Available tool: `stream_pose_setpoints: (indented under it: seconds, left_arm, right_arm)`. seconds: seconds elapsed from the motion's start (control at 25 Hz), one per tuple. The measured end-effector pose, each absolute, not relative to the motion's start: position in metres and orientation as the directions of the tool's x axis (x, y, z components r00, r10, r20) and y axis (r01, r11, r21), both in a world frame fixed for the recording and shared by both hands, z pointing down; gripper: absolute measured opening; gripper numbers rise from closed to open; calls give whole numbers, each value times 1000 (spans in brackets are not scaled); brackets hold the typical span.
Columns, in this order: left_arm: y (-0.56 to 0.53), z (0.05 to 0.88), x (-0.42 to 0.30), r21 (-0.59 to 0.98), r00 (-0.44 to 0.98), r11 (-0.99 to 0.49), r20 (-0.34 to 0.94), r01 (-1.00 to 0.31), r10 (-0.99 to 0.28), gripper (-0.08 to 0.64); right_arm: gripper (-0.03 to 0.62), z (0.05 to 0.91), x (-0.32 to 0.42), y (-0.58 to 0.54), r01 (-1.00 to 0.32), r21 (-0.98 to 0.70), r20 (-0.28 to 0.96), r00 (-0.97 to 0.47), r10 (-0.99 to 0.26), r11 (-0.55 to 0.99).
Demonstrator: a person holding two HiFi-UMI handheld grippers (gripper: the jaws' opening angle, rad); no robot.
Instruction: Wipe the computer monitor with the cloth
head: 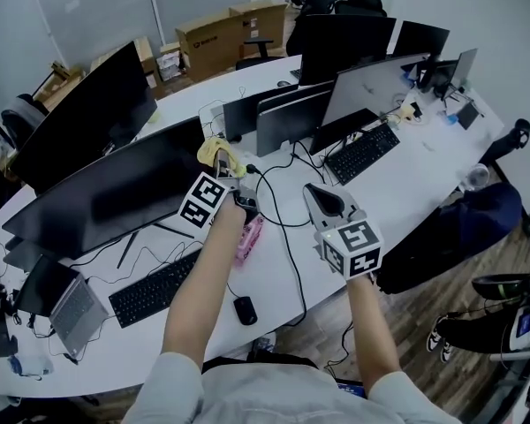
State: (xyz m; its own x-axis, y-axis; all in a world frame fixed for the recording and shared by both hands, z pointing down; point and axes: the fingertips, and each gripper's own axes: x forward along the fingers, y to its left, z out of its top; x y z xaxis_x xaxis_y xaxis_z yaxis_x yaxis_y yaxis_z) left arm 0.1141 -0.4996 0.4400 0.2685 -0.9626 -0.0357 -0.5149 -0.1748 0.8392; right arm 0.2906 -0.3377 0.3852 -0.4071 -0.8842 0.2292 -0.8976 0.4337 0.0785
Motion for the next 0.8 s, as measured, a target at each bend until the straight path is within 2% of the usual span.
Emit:
stream_pose_setpoints:
  seconds: [0.4, 0.8]
  left_arm:
    - [-504, 538, 107, 844, 233, -19, 126, -536, -964, 55]
    - [-498, 600, 102, 852, 238, 69, 221, -520, -946, 55]
  right_arm:
    - [28, 427, 302, -335, -906, 49, 279, -392, -876, 421]
    - [28, 463, 298, -339, -906, 2, 322, -399, -858, 423]
